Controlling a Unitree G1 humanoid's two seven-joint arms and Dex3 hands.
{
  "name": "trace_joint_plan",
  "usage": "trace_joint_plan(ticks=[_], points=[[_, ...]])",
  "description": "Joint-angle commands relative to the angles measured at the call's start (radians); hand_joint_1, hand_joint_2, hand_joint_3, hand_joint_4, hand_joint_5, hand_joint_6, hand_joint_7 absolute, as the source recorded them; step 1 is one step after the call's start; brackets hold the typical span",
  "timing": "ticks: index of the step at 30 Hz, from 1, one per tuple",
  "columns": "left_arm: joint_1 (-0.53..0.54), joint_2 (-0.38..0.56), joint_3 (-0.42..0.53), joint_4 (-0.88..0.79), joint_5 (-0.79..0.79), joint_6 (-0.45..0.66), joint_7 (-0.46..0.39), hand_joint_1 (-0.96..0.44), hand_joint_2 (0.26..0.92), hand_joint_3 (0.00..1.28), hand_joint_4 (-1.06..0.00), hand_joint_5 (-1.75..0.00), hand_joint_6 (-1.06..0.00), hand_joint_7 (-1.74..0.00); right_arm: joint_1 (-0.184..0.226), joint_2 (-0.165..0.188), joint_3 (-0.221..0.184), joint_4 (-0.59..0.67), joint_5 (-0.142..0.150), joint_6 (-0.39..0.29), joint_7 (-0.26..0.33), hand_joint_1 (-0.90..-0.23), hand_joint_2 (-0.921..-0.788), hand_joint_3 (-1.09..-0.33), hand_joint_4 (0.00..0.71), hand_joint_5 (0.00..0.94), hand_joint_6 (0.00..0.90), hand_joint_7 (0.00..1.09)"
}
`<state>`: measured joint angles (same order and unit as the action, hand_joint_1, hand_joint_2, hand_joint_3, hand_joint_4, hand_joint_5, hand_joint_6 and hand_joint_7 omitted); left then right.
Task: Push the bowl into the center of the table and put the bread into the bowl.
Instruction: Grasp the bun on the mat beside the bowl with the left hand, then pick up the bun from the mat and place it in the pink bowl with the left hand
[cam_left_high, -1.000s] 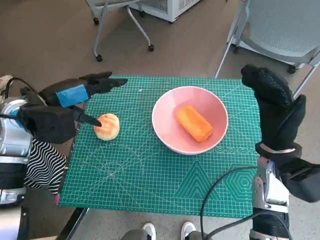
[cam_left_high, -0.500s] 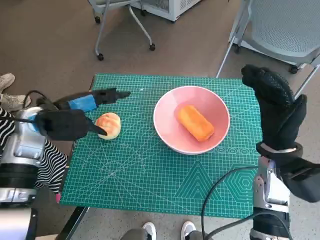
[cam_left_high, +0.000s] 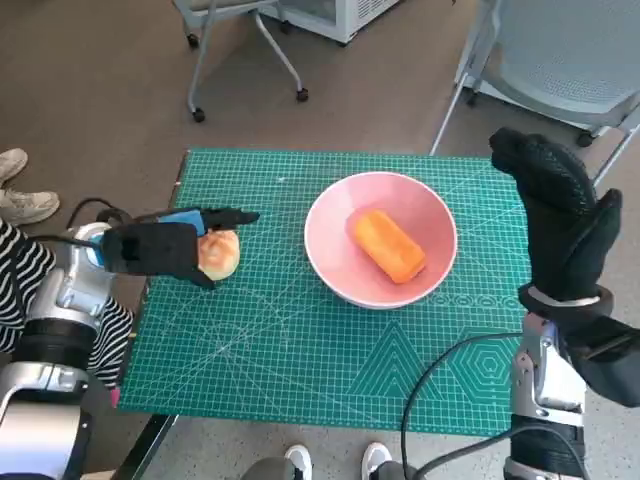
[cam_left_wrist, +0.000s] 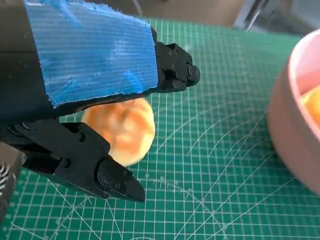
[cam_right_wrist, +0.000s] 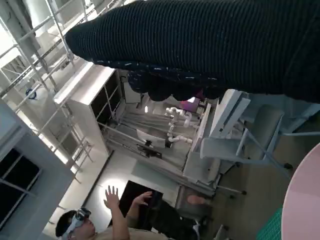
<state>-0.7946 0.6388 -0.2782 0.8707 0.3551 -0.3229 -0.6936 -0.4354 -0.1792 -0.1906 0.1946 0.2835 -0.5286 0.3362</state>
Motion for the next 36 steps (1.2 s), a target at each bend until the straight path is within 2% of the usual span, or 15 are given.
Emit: trace_joint_plan(ticks=[1,5,8,10,13,14,15,16,19,23,27,31,36], points=[[-0.036,-0.026,-0.039,0.090,0.051,-0.028,0.047,0.00,0.804,0.01,-0.08,-0.02,-0.24,-0.03,0.022,-0.006,0.001,-0.004,0.001,0.020,0.002,-0.649,-0.921,-0.722,0.166,0.000,0.052,0.54],[-0.054,-0.039,-0.087,0.144,0.120,-0.016,0.114,0.05,0.811,0.01,-0.19,-0.03,-0.32,-0.04,0.026,-0.007,0.002,-0.012,-0.003,0.023,-0.001,-0.649,-0.921,-0.722,0.166,0.000,0.051,0.54],[-0.063,-0.045,-0.114,0.172,0.159,-0.001,0.156,0.09,0.845,0.02,-0.35,-0.03,-0.45,-0.05,0.029,-0.008,0.000,-0.015,-0.003,0.024,-0.001,-0.649,-0.921,-0.722,0.166,0.000,0.051,0.54],[-0.067,-0.048,-0.125,0.188,0.176,-0.001,0.187,0.09,0.858,0.02,-0.41,-0.03,-0.49,-0.06,0.030,-0.008,-0.001,-0.016,-0.002,0.025,-0.001,-0.650,-0.921,-0.722,0.166,0.000,0.051,0.54],[-0.070,-0.049,-0.143,0.209,0.209,-0.012,0.265,0.10,0.898,0.03,-0.63,-0.07,-0.64,-0.10,0.033,-0.008,-0.002,-0.018,-0.002,0.025,0.000,-0.650,-0.921,-0.722,0.166,0.000,0.050,0.54],[-0.071,-0.048,-0.148,0.213,0.218,-0.018,0.287,0.08,0.902,0.05,-0.65,-0.28,-0.62,-0.35,0.033,-0.008,-0.001,-0.019,-0.002,0.025,0.000,-0.650,-0.921,-0.722,0.166,0.000,0.050,0.54],[-0.071,-0.046,-0.149,0.215,0.223,-0.028,0.311,0.05,0.909,0.10,-0.63,-0.61,-0.55,-0.72,0.034,-0.008,-0.001,-0.019,-0.002,0.025,0.000,-0.650,-0.921,-0.722,0.166,0.000,0.051,0.54],[-0.071,-0.044,-0.150,0.217,0.226,-0.035,0.325,0.03,0.913,0.11,-0.65,-0.82,-0.52,-0.94,0.034,-0.007,-0.001,-0.019,-0.003,0.025,0.000,-0.650,-0.921,-0.722,0.166,0.000,0.051,0.54],[-0.072,-0.039,-0.146,0.219,0.221,-0.060,0.349,0.01,0.918,0.11,-0.69,-1.05,-0.51,-1.16,0.035,-0.007,0.000,-0.019,-0.003,0.024,0.000,-0.650,-0.921,-0.722,0.166,0.000,0.051,0.54],[-0.071,-0.017,-0.109,0.179,0.179,-0.130,0.351,0.01,0.919,0.08,-0.74,-1.10,-0.56,-1.17,0.035,-0.011,-0.001,-0.019,0.000,0.025,0.003,-0.650,-0.921,-0.722,0.166,0.000,0.049,0.54],[-0.063,0.005,-0.064,0.099,0.129,-0.178,0.336,0.00,0.920,0.06,-0.77,-1.09,-0.58,-1.19,0.033,-0.013,-0.003,-0.020,0.003,0.030,0.004,-0.650,-0.921,-0.721,0.166,0.000,0.048,0.54],[-0.039,0.026,0.004,-0.058,0.047,-0.195,0.292,0.00,0.920,0.05,-0.78,-1.07,-0.59,-1.20,0.028,-0.015,-0.003,-0.020,0.007,0.036,0.006,-0.651,-0.921,-0.721,0.166,0.000,0.047,0.54],[-0.009,0.030,0.084,-0.290,-0.048,-0.156,0.253,0.00,0.917,0.04,-0.79,-1.05,-0.61,-1.19,0.020,-0.016,-0.001,-0.014,0.008,0.037,0.008,-0.653,-0.921,-0.722,0.165,0.000,0.047,0.54]])
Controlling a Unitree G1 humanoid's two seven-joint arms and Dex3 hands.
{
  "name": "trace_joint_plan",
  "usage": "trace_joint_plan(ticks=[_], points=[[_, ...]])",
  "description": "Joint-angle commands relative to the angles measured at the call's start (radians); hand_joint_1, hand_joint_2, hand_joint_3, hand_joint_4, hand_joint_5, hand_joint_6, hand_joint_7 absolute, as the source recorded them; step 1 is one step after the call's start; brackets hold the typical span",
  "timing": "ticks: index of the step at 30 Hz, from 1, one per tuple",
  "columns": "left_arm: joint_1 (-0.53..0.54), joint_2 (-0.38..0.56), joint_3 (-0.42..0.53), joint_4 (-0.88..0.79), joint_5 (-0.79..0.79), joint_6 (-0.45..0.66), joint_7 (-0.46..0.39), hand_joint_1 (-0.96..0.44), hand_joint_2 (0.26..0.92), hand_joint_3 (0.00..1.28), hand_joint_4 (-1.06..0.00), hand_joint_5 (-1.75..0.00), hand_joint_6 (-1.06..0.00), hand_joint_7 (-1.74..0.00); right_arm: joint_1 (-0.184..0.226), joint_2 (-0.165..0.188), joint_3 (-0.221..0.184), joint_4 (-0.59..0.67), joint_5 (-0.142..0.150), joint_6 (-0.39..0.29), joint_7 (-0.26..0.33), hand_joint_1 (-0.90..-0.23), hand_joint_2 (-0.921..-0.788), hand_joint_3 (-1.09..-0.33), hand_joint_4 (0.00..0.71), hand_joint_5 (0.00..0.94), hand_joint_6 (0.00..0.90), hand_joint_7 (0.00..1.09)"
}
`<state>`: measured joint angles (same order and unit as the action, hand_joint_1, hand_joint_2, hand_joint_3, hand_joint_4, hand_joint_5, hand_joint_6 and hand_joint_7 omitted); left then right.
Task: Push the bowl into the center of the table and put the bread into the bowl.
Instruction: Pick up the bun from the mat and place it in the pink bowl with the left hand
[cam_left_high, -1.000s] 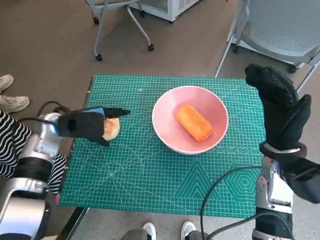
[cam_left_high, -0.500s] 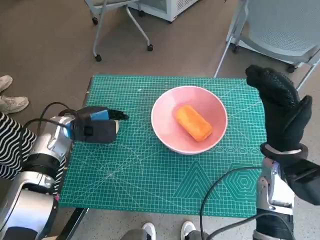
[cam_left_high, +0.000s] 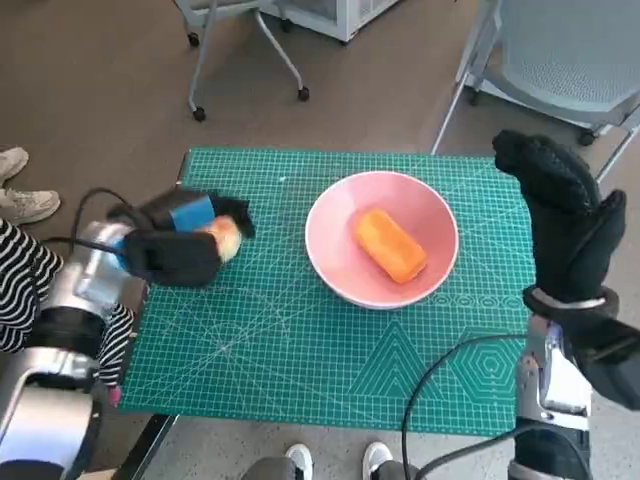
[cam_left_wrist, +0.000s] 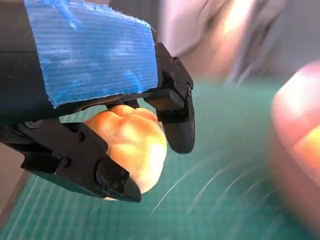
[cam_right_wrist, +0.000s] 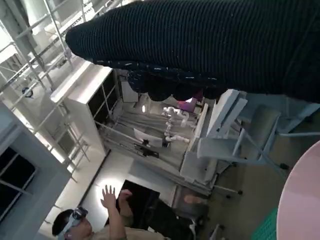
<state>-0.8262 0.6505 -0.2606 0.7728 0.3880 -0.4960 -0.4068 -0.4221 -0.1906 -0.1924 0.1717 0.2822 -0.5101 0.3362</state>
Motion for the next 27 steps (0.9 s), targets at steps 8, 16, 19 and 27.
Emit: trace_joint_plan(ticks=[8,16,19,27], points=[[0.023,-0.044,0.116,-0.505,-0.139,0.125,-0.031,0.00,0.907,0.02,-0.81,-1.01,-0.67,-1.15,-0.007,-0.002,0.006,0.018,0.015,0.023,0.015,-0.656,-0.921,-0.721,0.166,0.000,0.046,0.54],[-0.022,-0.137,0.053,-0.612,-0.105,0.177,-0.048,0.00,0.914,0.02,-0.78,-1.07,-0.67,-1.12,-0.013,0.008,0.012,0.027,0.019,0.013,0.021,-0.661,-0.921,-0.720,0.167,0.001,0.046,0.55],[-0.051,-0.172,0.012,-0.592,-0.093,0.163,-0.070,0.00,0.912,0.02,-0.80,-1.06,-0.67,-1.11,-0.013,0.013,0.014,0.033,0.021,0.009,0.024,-0.662,-0.921,-0.719,0.167,0.001,0.046,0.55],[-0.103,-0.258,-0.066,-0.442,-0.086,0.083,-0.105,0.00,0.920,0.06,-0.72,-1.15,-0.61,-1.17,-0.007,0.014,0.016,0.031,0.021,0.010,0.024,-0.659,-0.921,-0.718,0.167,0.001,0.048,0.55]])
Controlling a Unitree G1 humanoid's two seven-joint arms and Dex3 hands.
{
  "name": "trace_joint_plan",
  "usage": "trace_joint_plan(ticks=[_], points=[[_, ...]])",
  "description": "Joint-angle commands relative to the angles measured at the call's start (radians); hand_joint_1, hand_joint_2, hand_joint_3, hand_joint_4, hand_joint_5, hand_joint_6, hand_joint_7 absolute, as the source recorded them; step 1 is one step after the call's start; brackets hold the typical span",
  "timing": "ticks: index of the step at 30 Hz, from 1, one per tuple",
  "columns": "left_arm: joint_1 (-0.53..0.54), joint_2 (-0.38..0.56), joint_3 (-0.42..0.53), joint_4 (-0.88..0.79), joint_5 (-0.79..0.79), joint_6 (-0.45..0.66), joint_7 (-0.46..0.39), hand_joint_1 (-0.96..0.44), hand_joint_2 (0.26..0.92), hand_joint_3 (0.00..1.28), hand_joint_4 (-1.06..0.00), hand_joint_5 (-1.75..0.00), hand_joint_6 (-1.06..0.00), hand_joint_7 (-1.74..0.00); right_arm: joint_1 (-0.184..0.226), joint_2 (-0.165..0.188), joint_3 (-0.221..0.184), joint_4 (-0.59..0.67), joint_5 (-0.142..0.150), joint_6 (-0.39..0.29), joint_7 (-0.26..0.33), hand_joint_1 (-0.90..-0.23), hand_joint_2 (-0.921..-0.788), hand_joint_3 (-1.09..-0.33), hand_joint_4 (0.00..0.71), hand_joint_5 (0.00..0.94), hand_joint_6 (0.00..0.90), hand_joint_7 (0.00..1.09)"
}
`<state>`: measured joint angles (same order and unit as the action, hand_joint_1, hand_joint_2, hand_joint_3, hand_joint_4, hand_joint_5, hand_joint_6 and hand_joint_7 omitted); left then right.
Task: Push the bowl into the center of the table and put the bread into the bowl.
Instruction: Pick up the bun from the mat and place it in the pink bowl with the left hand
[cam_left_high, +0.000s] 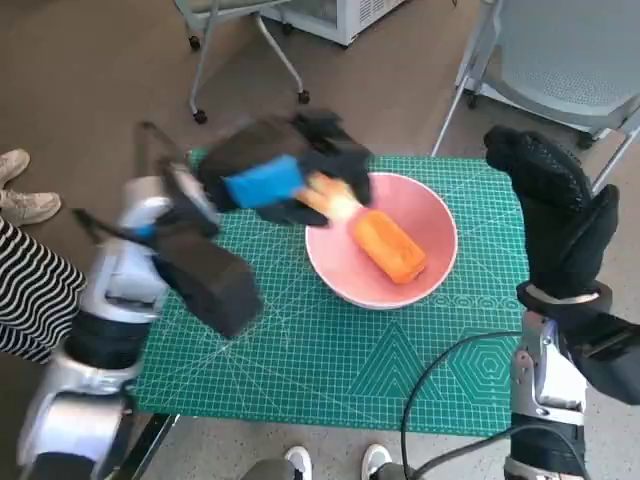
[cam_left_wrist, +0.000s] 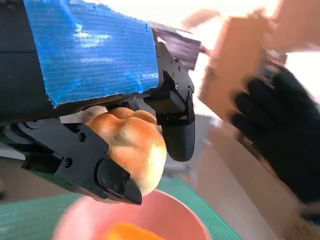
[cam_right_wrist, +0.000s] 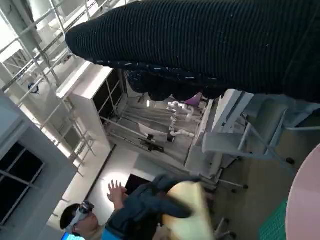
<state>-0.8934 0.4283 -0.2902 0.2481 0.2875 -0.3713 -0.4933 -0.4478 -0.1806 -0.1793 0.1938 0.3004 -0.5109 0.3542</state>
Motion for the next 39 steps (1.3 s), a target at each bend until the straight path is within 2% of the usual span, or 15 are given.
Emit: trace_joint_plan(ticks=[1,12,14,15,16,17,18,21,25,28,31,34,39], points=[[-0.041,-0.046,-0.045,0.106,0.017,-0.056,-0.019,0.00,0.920,0.07,-0.71,-1.16,-0.61,-1.17,0.019,0.003,0.003,0.007,0.003,0.012,0.006,-0.658,-0.921,-0.718,0.167,0.001,0.048,0.55],[-0.087,-0.143,-0.119,0.394,0.081,-0.187,0.005,0.00,0.920,0.11,-0.68,-1.19,-0.55,-1.23,0.036,-0.009,-0.008,-0.014,0.002,0.019,-0.006,-0.660,-0.921,-0.718,0.168,0.001,0.047,0.55],[-0.087,-0.148,-0.133,0.434,0.105,-0.197,0.007,0.00,0.921,0.20,-0.51,-1.31,-0.50,-1.34,0.039,-0.010,-0.010,-0.020,-0.002,0.021,-0.011,-0.660,-0.921,-0.718,0.169,0.002,0.047,0.55],[-0.087,-0.148,-0.139,0.447,0.114,-0.199,0.008,-0.03,0.870,0.20,-0.40,-1.02,-0.41,-1.11,0.041,-0.010,-0.011,-0.023,-0.004,0.022,-0.013,-0.660,-0.921,-0.719,0.170,0.002,0.047,0.55],[-0.085,-0.144,-0.144,0.450,0.124,-0.193,0.005,-0.04,0.856,0.19,-0.39,-0.87,-0.39,-1.00,0.044,-0.010,-0.012,-0.030,-0.006,0.023,-0.016,-0.660,-0.921,-0.719,0.170,0.002,0.046,0.55],[-0.084,-0.142,-0.147,0.455,0.132,-0.191,0.004,-0.08,0.829,0.15,-0.33,-0.58,-0.33,-0.78,0.046,-0.010,-0.012,-0.033,-0.008,0.025,-0.018,-0.662,-0.921,-0.719,0.170,0.002,0.046,0.55],[-0.085,-0.140,-0.149,0.455,0.138,-0.186,0.000,-0.11,0.819,0.12,-0.30,-0.38,-0.31,-0.60,0.047,-0.011,-0.013,-0.038,-0.010,0.026,-0.021,-0.664,-0.921,-0.719,0.170,0.002,0.046,0.55],[-0.085,-0.135,-0.149,0.449,0.148,-0.178,-0.008,-0.20,0.804,0.06,-0.22,-0.12,-0.25,-0.37,0.050,-0.011,-0.013,-0.047,-0.014,0.030,-0.027,-0.665,-0.921,-0.720,0.170,0.002,0.045,0.55],[-0.074,-0.117,-0.137,0.408,0.149,-0.171,-0.014,-0.33,0.806,0.04,-0.16,-0.03,-0.22,-0.27,0.051,-0.012,-0.011,-0.056,-0.025,0.032,-0.037,-0.665,-0.921,-0.720,0.170,0.002,0.045,0.55],[-0.071,-0.109,-0.123,0.401,0.136,-0.194,-0.002,-0.49,0.820,0.03,-0.11,-0.01,-0.20,-0.22,0.048,-0.013,-0.012,-0.058,-0.029,0.033,-0.040,-0.663,-0.921,-0.720,0.171,0.002,0.044,0.55],[-0.070,-0.107,-0.101,0.414,0.114,-0.231,0.015,-0.65,0.868,0.03,-0.09,0.00,-0.19,-0.19,0.042,-0.013,-0.012,-0.058,-0.030,0.035,-0.040,-0.659,-0.921,-0.721,0.171,0.002,0.044,0.55],[-0.070,-0.104,-0.072,0.416,0.078,-0.254,0.014,-0.74,0.903,0.04,-0.08,0.00,-0.18,-0.17,0.035,-0.015,-0.011,-0.061,-0.030,0.039,-0.039,-0.655,-0.921,-0.722,0.170,0.001,0.043,0.55],[-0.065,-0.100,-0.011,0.405,-0.023,-0.249,-0.030,-0.82,0.918,0.14,-0.05,0.00,-0.16,-0.14,0.026,-0.017,-0.009,-0.069,-0.029,0.046,-0.037,-0.650,-0.921,-0.723,0.172,0.002,0.042,0.55]])
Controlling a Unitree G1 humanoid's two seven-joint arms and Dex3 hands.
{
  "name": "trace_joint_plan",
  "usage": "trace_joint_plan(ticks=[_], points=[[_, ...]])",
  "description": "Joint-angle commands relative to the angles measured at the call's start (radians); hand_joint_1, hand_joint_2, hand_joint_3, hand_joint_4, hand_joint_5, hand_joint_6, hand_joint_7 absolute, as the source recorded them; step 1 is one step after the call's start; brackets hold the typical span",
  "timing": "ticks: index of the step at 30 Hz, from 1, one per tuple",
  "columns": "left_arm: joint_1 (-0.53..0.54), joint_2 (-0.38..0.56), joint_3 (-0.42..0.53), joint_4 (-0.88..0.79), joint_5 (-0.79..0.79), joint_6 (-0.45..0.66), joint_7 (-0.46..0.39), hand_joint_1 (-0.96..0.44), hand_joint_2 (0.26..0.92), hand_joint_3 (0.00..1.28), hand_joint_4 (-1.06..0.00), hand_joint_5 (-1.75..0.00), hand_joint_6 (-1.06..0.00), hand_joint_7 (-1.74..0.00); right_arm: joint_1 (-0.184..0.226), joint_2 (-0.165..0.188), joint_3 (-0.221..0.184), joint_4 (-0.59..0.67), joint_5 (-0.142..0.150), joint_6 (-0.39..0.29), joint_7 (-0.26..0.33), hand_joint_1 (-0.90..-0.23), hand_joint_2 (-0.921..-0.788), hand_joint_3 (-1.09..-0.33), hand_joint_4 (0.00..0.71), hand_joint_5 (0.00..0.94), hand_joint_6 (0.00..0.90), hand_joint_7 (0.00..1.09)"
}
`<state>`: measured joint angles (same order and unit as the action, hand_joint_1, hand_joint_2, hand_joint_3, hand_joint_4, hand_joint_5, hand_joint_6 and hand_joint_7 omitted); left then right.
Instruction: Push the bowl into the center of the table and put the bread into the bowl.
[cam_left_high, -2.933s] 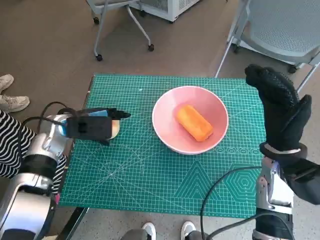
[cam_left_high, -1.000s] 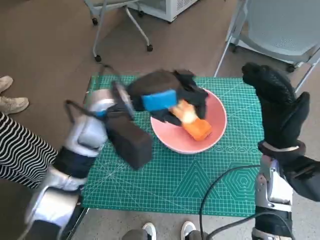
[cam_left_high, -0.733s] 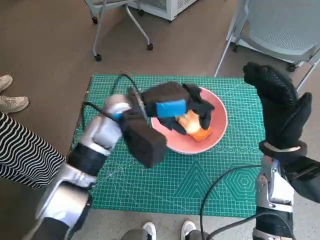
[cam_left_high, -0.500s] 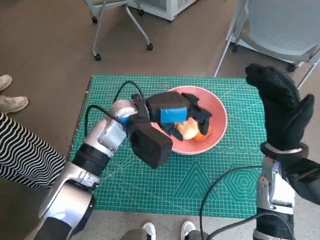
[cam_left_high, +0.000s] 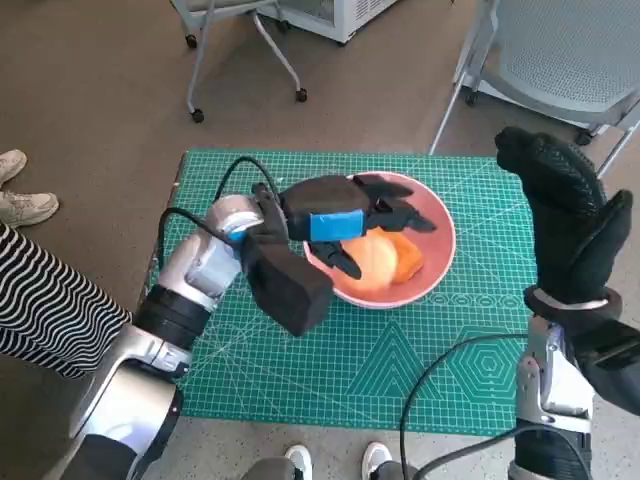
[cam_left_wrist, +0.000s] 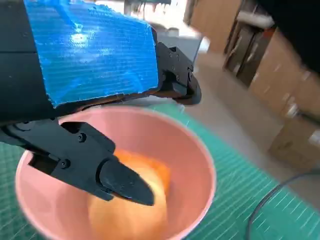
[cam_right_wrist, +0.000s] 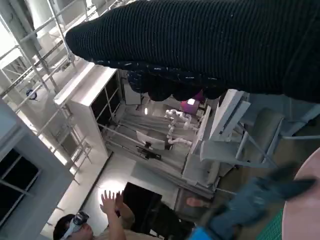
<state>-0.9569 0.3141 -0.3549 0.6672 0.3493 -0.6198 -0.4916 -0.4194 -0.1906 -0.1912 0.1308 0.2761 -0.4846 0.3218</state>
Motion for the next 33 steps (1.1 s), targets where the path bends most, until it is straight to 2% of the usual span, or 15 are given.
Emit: trace_joint_plan(ticks=[1,11,16,18,23,28,33], points=[[0.004,0.015,0.073,-0.026,-0.121,0.008,-0.048,-0.82,0.919,0.15,-0.05,0.00,-0.16,-0.14,-0.004,-0.008,0.003,-0.008,-0.006,0.021,-0.005,-0.650,-0.921,-0.723,0.172,0.002,0.042,0.55],[0.085,0.016,0.240,-0.196,-0.432,0.128,-0.157,-0.82,0.921,0.38,-0.02,0.00,-0.15,-0.12,-0.023,-0.011,0.009,-0.040,-0.008,0.039,-0.006,-0.644,-0.921,-0.728,0.182,0.006,0.042,0.55],[0.135,-0.038,0.343,-0.293,-0.620,0.215,-0.144,-0.85,0.921,0.50,-0.02,0.00,-0.15,-0.13,-0.047,-0.010,0.014,-0.062,-0.003,0.065,-0.006,-0.651,-0.921,-0.728,0.183,0.006,0.042,0.56],[0.160,-0.080,0.379,-0.321,-0.690,0.233,-0.124,-0.86,0.921,0.54,-0.03,0.00,-0.08,-0.31,-0.061,-0.010,0.016,-0.068,-0.003,0.076,-0.006,-0.653,-0.921,-0.727,0.185,0.007,0.044,0.56],[0.194,-0.166,0.439,-0.330,-0.785,0.222,-0.093,-0.84,0.921,0.57,-0.04,0.00,-0.01,-0.46,-0.093,-0.009,0.023,-0.075,-0.014,0.096,-0.013,-0.655,-0.921,-0.725,0.187,0.007,0.048,0.56],[0.215,-0.232,0.482,-0.299,-0.811,0.157,-0.071,-0.80,0.921,0.52,-0.05,-0.01,0.00,-0.49,-0.123,-0.010,0.032,-0.080,-0.030,0.118,-0.027,-0.661,-0.921,-0.717,0.190,0.008,0.053,0.56],[0.240,-0.274,0.508,-0.265,-0.780,0.087,-0.030,-0.77,0.921,0.48,-0.07,-0.02,0.00,-0.46,-0.144,-0.012,0.048,-0.096,-0.063,0.143,-0.053,-0.677,-0.921,-0.700,0.193,0.008,0.066,0.57]])
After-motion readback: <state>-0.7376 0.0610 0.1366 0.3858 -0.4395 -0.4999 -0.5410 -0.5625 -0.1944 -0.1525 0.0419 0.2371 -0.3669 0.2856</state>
